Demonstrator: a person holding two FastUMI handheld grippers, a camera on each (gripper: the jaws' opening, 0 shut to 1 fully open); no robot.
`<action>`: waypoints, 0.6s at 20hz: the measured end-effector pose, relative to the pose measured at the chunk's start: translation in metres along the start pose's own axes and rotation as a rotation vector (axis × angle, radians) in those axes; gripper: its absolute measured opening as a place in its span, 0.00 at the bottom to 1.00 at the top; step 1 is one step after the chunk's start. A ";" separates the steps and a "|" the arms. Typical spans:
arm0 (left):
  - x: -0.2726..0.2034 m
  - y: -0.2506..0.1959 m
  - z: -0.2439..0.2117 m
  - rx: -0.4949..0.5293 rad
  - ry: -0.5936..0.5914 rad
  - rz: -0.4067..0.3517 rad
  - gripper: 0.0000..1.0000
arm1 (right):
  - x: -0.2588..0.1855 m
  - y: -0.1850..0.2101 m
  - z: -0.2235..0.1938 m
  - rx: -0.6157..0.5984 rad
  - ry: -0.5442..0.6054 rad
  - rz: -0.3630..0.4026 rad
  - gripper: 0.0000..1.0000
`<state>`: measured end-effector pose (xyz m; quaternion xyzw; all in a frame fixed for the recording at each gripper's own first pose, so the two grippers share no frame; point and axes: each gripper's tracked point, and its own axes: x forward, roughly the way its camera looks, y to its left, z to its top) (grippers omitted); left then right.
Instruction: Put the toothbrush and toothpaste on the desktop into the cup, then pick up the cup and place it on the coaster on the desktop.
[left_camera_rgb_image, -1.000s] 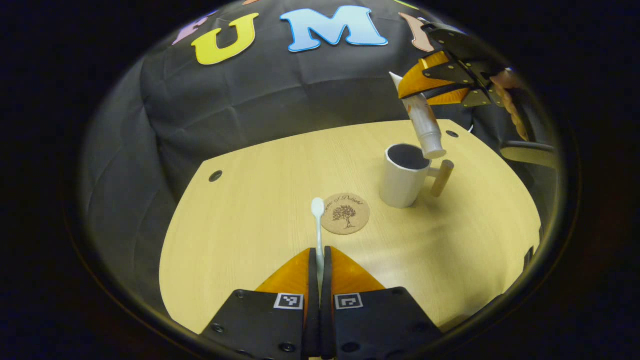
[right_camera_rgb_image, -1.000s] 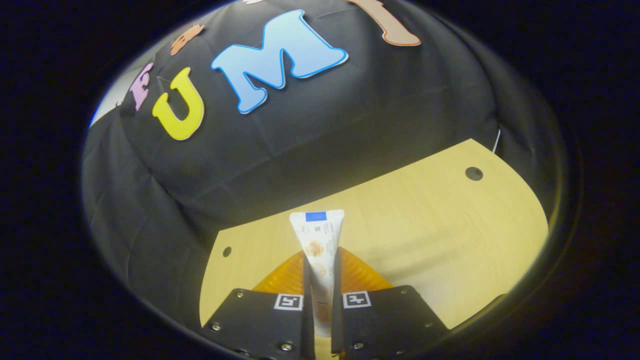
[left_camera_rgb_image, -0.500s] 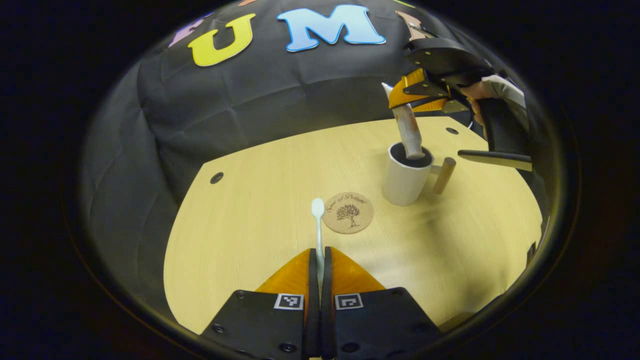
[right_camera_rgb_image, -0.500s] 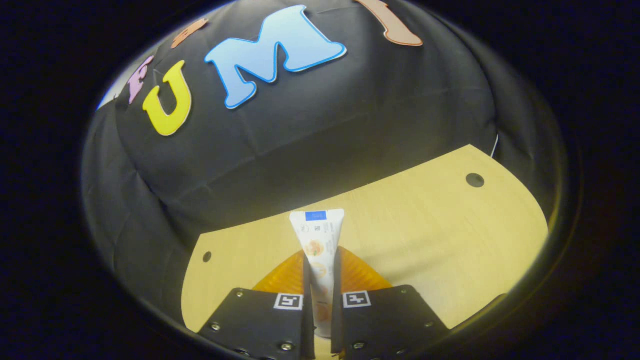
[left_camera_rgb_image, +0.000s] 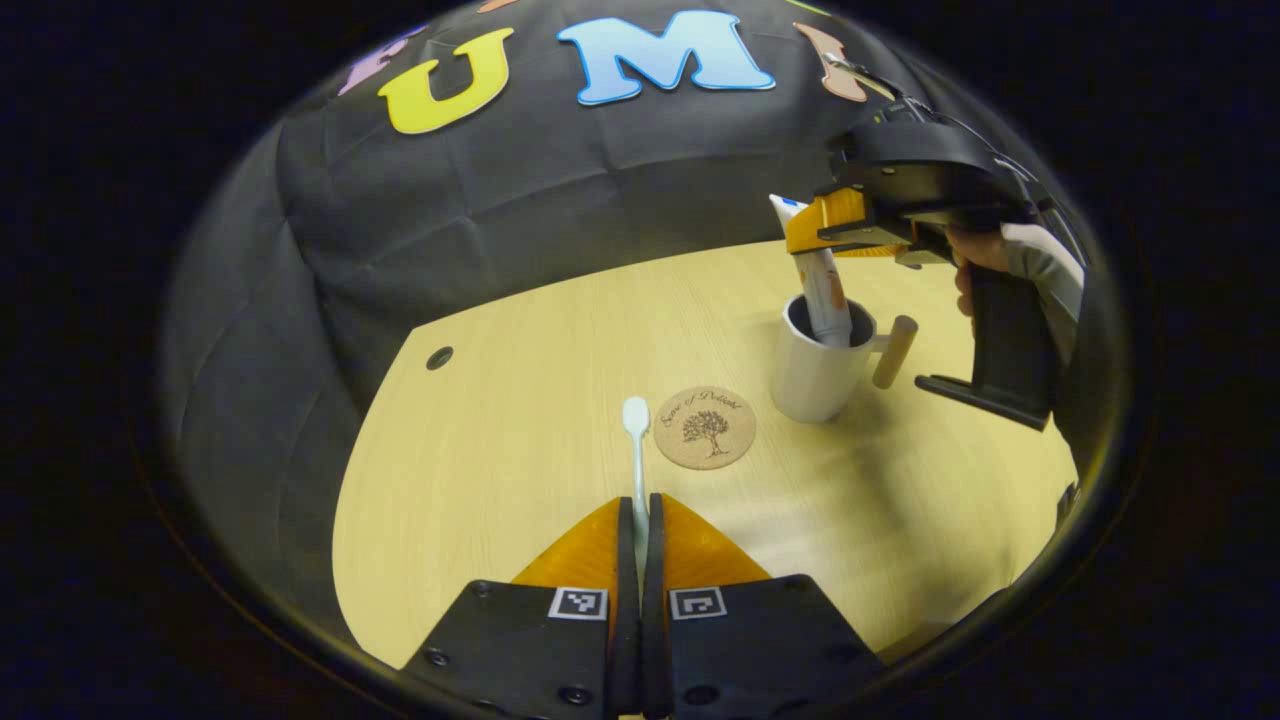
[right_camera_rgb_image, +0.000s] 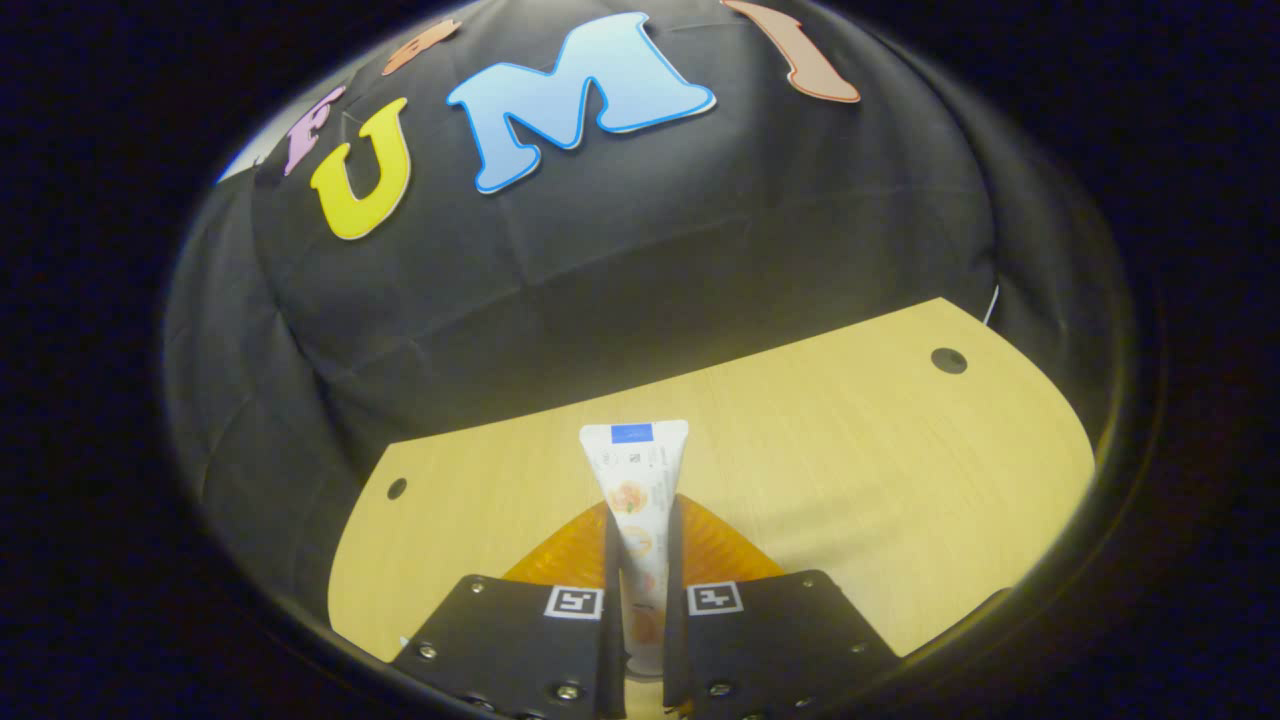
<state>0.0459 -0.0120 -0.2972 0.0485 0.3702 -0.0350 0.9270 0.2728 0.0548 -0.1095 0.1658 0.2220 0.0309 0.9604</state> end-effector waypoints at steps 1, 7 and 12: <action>0.000 -0.002 0.001 0.001 -0.001 -0.003 0.09 | -0.003 -0.001 0.000 0.000 0.000 0.001 0.16; 0.008 -0.005 0.012 0.000 -0.016 -0.006 0.09 | -0.028 0.003 -0.016 -0.075 0.013 0.004 0.26; 0.007 -0.009 0.028 -0.018 -0.033 -0.006 0.09 | -0.038 0.003 -0.043 -0.093 0.061 0.011 0.45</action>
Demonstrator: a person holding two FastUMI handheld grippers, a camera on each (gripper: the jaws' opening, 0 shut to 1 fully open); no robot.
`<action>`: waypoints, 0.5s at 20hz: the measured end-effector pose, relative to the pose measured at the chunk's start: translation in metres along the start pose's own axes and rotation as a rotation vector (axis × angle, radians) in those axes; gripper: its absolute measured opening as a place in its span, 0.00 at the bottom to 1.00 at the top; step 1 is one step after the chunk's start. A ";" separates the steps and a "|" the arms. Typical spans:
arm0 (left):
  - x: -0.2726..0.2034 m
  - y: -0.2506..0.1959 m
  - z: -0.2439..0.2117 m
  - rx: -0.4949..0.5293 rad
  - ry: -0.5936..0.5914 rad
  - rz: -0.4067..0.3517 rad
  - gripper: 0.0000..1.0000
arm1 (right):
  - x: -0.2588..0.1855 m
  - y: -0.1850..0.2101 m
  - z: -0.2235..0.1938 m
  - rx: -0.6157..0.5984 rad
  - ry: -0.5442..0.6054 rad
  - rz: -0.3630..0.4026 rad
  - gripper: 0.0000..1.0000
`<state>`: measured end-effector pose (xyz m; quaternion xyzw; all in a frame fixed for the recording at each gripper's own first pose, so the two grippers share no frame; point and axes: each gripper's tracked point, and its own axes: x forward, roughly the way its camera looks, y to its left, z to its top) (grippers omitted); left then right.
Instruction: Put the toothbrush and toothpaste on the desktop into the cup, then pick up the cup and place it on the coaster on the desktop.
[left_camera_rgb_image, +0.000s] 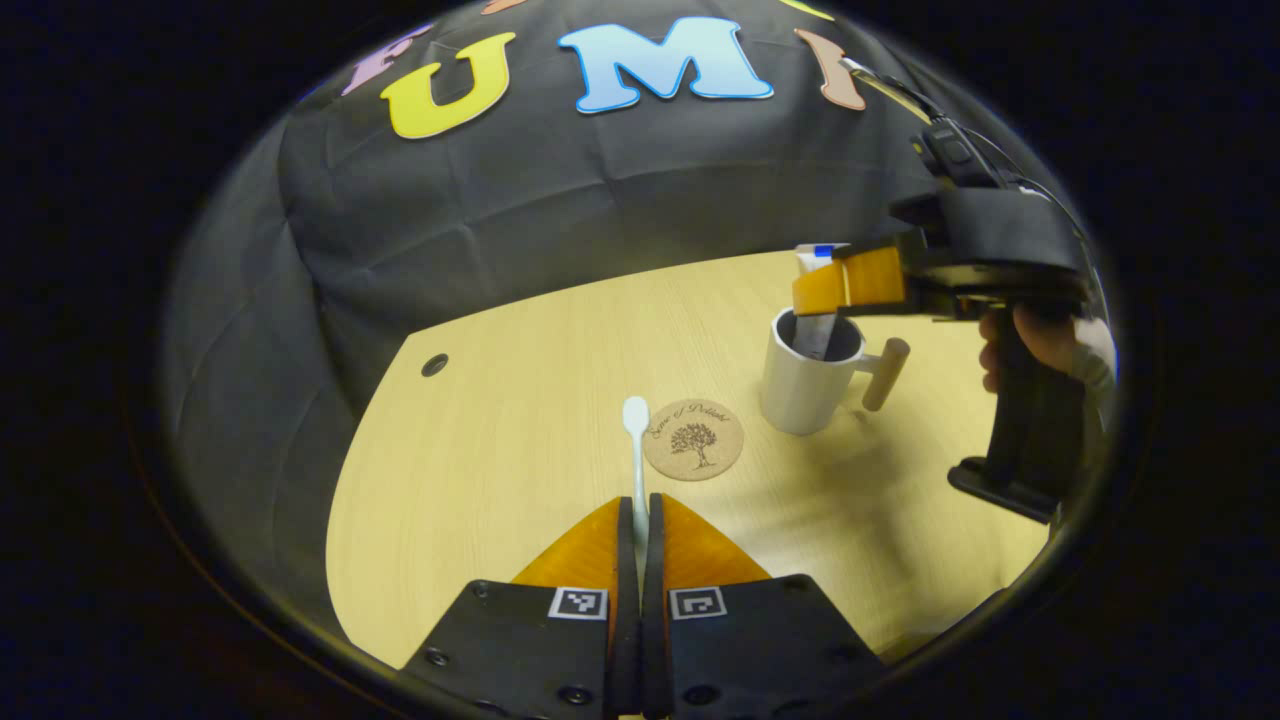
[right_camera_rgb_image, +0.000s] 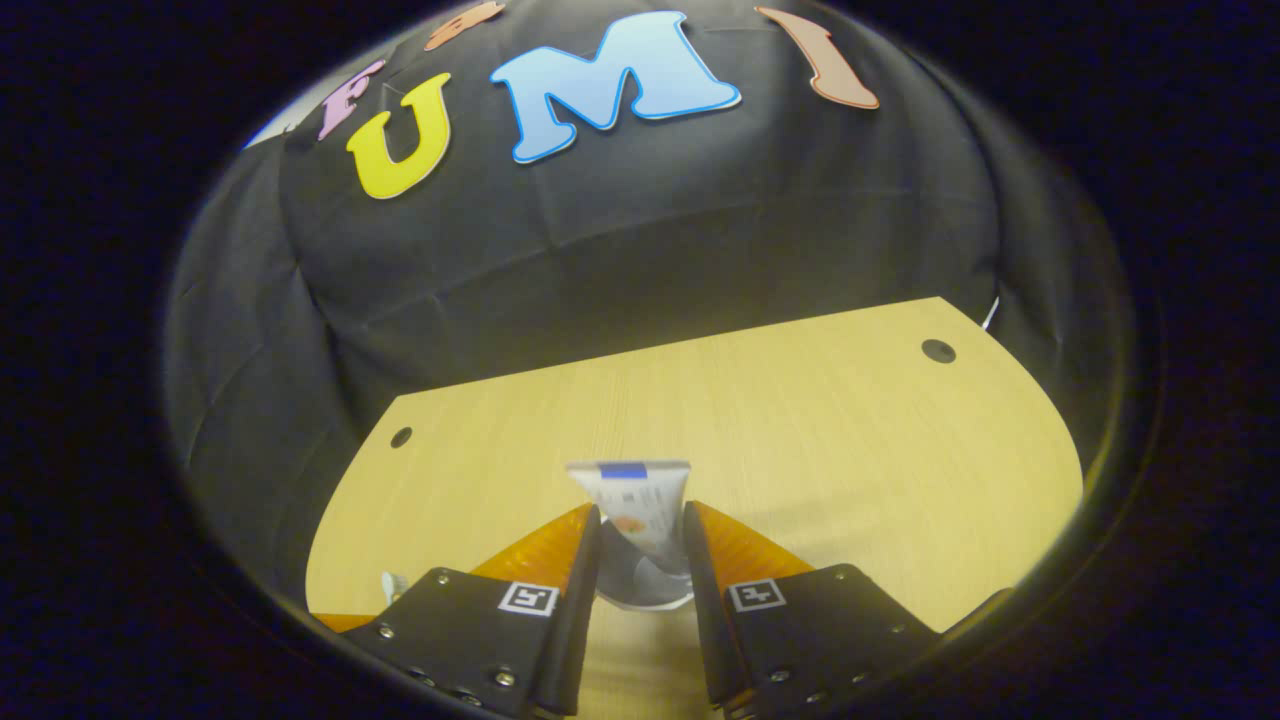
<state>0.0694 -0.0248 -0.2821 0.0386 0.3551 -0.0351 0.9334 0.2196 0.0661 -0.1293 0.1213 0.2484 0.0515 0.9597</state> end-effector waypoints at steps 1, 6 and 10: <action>-0.003 0.000 0.000 -0.003 -0.007 0.001 0.09 | -0.004 0.001 0.000 -0.002 0.001 0.002 0.47; -0.003 -0.001 0.012 -0.016 -0.058 0.004 0.09 | -0.026 -0.003 0.010 -0.009 -0.035 -0.005 0.52; -0.004 -0.006 0.038 0.001 -0.134 0.000 0.08 | -0.047 -0.016 0.022 0.005 -0.068 -0.024 0.52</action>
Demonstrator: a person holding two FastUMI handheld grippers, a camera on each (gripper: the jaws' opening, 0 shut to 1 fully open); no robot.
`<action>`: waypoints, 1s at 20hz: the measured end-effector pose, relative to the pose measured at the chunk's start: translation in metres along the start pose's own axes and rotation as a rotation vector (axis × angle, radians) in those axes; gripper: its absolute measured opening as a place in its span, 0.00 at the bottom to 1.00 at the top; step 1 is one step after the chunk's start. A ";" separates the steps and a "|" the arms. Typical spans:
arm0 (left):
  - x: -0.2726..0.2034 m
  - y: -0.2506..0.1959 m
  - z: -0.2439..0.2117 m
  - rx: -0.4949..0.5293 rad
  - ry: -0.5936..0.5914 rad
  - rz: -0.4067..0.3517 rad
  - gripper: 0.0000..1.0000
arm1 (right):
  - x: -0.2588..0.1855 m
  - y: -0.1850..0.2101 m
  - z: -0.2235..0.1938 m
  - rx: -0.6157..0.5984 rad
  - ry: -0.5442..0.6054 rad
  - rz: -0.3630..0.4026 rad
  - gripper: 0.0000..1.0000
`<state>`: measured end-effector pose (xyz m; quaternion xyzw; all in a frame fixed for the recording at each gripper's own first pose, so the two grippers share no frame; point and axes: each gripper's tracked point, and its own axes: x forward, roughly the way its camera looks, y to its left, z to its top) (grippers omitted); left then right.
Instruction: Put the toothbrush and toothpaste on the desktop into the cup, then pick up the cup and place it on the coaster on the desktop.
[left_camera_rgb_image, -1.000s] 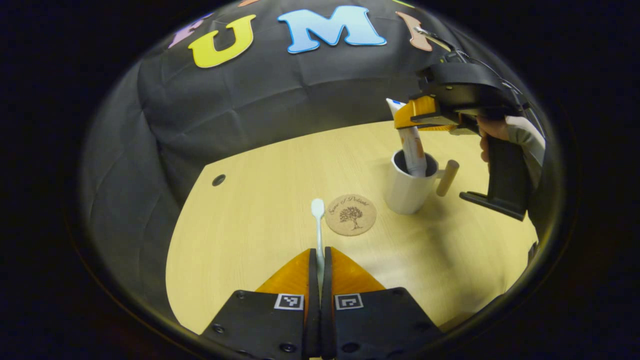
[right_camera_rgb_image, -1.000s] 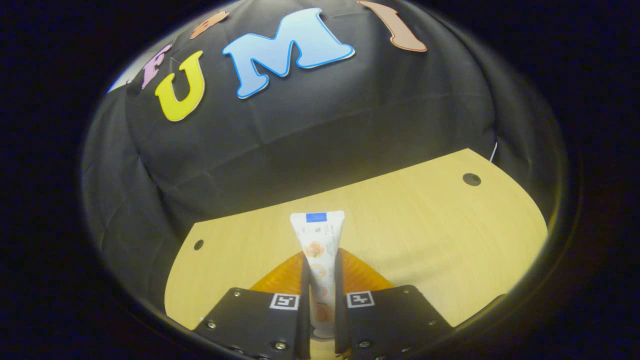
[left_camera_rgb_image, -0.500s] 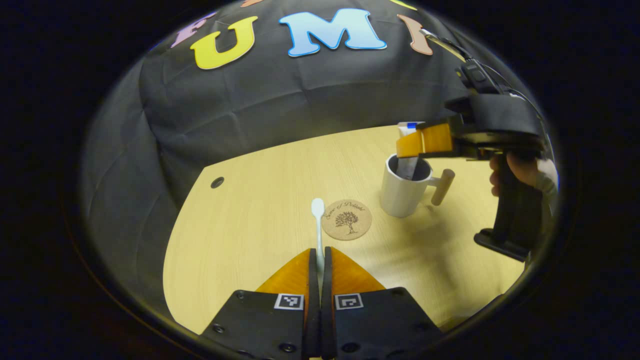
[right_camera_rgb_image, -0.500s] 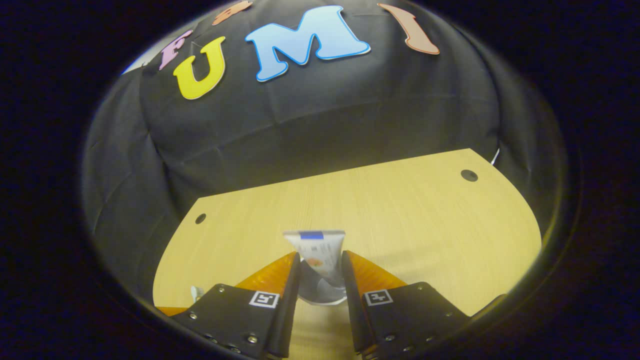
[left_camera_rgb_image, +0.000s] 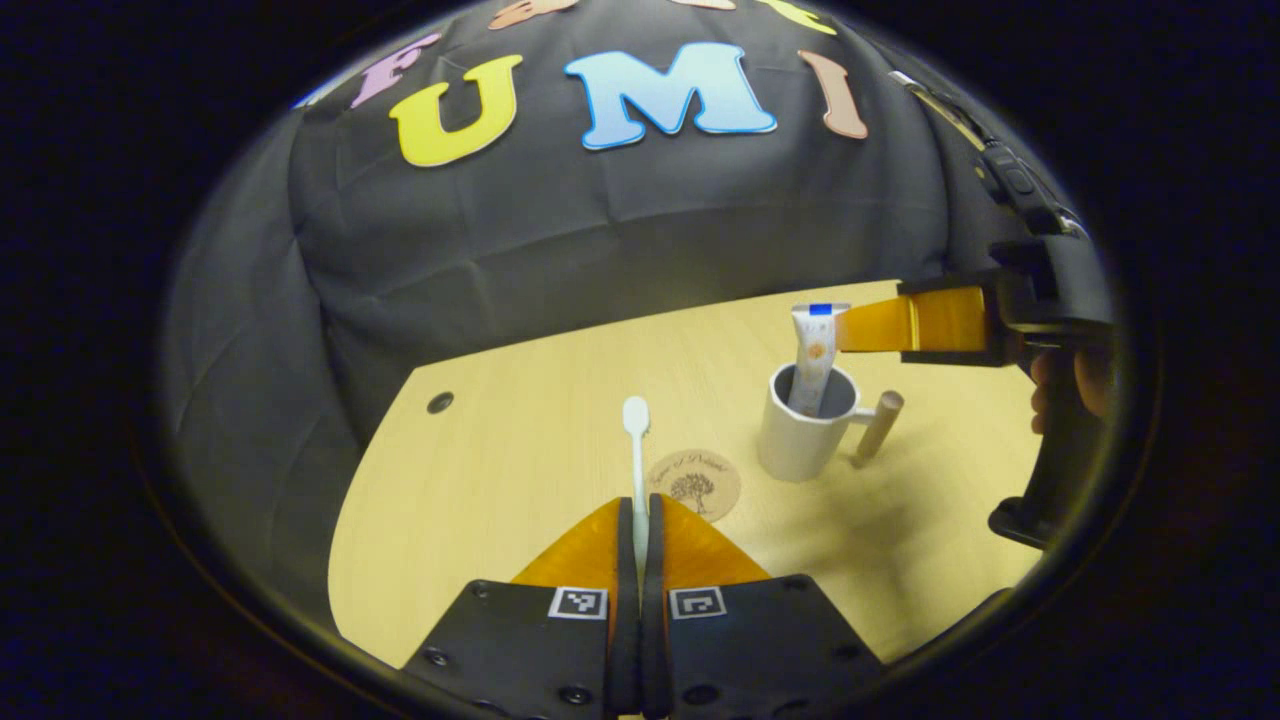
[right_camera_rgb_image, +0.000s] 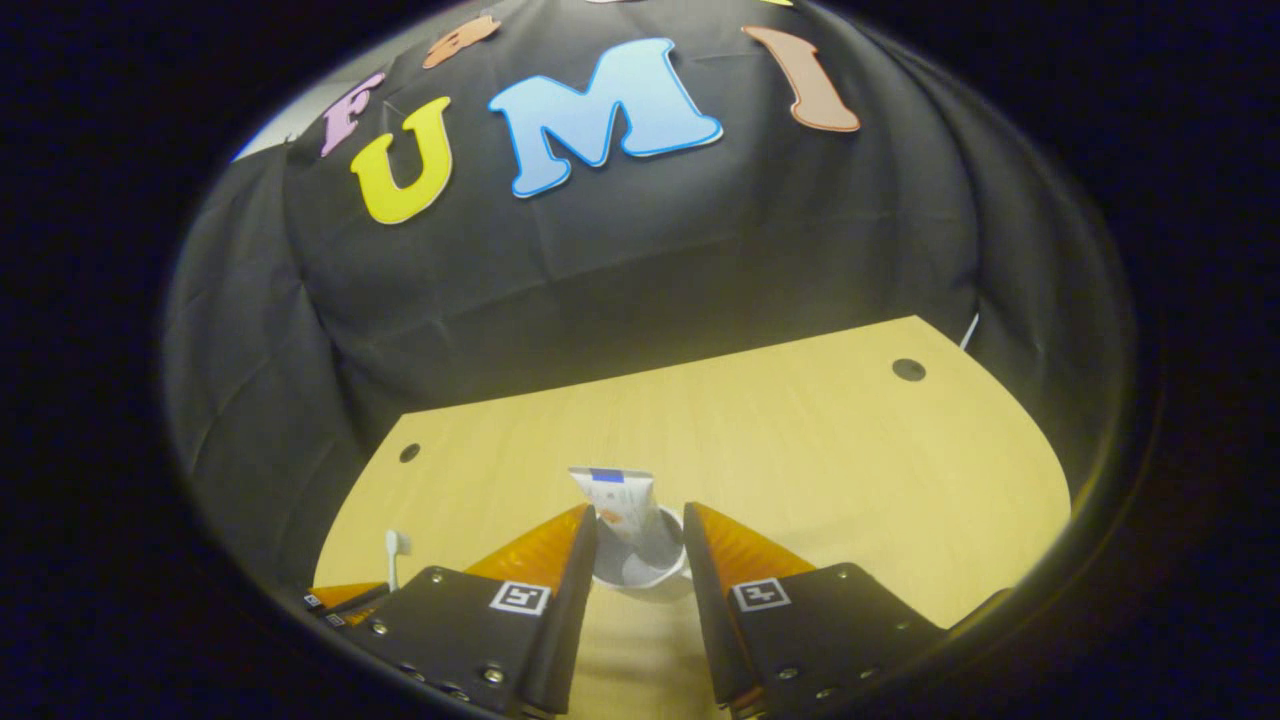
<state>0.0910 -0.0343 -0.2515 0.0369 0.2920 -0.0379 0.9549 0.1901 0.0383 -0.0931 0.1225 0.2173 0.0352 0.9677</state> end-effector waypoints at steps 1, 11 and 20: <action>0.002 -0.003 0.007 0.006 -0.020 -0.005 0.09 | -0.003 -0.005 0.001 -0.004 -0.001 -0.009 0.51; 0.024 -0.065 0.092 0.094 -0.218 -0.110 0.08 | -0.035 -0.058 -0.018 -0.012 0.044 -0.109 0.52; 0.044 -0.115 0.133 0.153 -0.339 -0.208 0.08 | -0.054 -0.100 -0.032 -0.001 0.081 -0.198 0.52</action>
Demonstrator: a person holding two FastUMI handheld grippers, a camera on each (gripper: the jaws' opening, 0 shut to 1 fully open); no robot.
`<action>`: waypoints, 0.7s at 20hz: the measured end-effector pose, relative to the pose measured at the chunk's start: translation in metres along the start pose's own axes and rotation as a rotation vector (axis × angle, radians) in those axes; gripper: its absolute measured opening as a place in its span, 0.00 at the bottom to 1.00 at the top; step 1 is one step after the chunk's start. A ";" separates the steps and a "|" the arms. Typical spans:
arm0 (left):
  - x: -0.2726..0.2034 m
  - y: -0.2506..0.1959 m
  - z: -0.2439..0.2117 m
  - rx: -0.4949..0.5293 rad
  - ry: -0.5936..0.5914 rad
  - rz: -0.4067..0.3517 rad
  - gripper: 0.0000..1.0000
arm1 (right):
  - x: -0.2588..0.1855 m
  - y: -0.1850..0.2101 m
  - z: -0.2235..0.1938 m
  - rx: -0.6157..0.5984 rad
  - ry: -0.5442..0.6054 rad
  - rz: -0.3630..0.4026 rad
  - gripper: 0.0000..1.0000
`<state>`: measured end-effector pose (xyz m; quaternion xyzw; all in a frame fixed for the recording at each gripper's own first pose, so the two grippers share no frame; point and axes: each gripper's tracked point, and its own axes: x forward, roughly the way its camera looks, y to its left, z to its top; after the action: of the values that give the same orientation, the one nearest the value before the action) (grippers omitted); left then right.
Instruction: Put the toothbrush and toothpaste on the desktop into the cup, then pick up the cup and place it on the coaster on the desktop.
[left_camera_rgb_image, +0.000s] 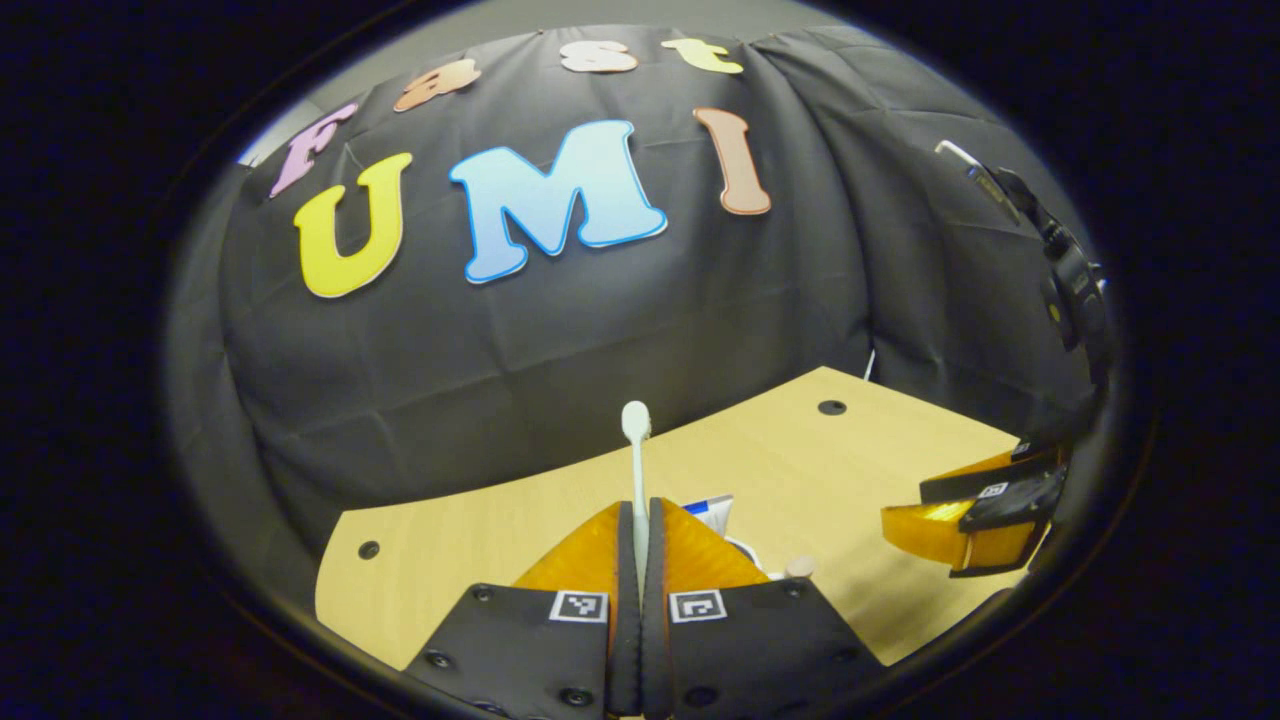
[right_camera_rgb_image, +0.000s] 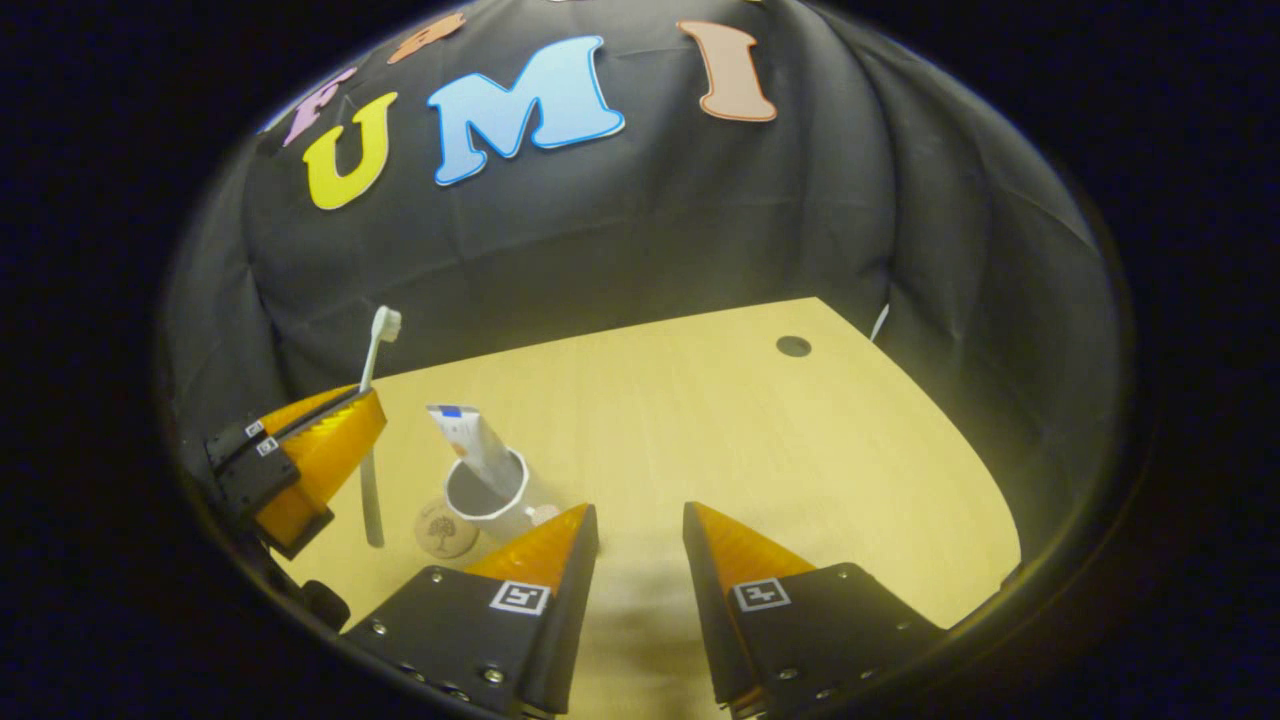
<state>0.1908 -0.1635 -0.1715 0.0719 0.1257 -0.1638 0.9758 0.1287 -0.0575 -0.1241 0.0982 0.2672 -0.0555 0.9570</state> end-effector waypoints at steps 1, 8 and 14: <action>0.005 -0.003 0.003 0.002 -0.014 -0.005 0.08 | -0.001 -0.005 -0.003 -0.002 0.008 -0.008 0.52; 0.031 -0.017 0.014 -0.023 -0.096 -0.026 0.08 | -0.015 -0.035 -0.027 -0.025 0.067 -0.067 0.52; 0.041 -0.021 0.016 -0.047 -0.149 -0.015 0.08 | -0.022 -0.042 -0.041 -0.035 0.101 -0.085 0.52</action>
<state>0.2246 -0.1988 -0.1697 0.0354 0.0569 -0.1731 0.9826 0.0824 -0.0886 -0.1536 0.0726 0.3201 -0.0862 0.9407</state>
